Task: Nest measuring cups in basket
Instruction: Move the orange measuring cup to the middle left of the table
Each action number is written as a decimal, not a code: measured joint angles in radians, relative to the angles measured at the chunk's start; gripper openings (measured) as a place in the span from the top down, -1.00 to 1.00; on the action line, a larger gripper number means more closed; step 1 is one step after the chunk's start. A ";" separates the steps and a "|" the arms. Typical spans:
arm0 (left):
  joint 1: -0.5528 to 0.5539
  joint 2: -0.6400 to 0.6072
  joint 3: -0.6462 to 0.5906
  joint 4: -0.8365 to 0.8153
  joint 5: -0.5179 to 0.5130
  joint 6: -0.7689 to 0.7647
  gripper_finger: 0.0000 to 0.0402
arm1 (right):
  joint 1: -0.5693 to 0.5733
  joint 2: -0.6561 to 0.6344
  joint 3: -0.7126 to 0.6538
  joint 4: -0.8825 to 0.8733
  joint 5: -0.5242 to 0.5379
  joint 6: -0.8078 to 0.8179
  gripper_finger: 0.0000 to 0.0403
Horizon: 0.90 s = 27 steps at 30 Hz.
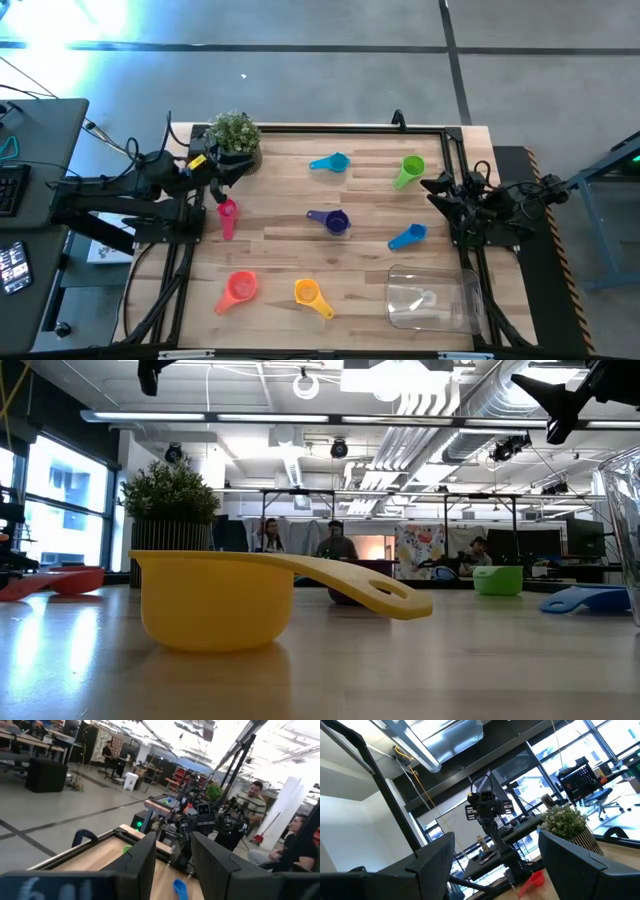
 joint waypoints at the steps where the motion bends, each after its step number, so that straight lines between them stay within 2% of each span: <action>1: 0.000 0.009 0.000 0.001 0.000 -0.004 0.43 | 0.000 0.000 0.000 0.000 0.000 0.000 -0.39; 19: 0.000 0.220 0.023 0.113 0.003 -0.045 0.43 | 0.000 0.000 0.000 0.000 0.091 0.002 -0.39; 23: 0.000 0.248 0.109 0.002 0.023 -0.083 0.43 | 0.000 0.000 0.000 0.000 0.107 0.004 -0.39; 27: 0.000 0.272 0.234 -0.281 0.126 -0.195 0.43 | 0.000 0.000 0.000 0.000 0.124 0.004 -0.39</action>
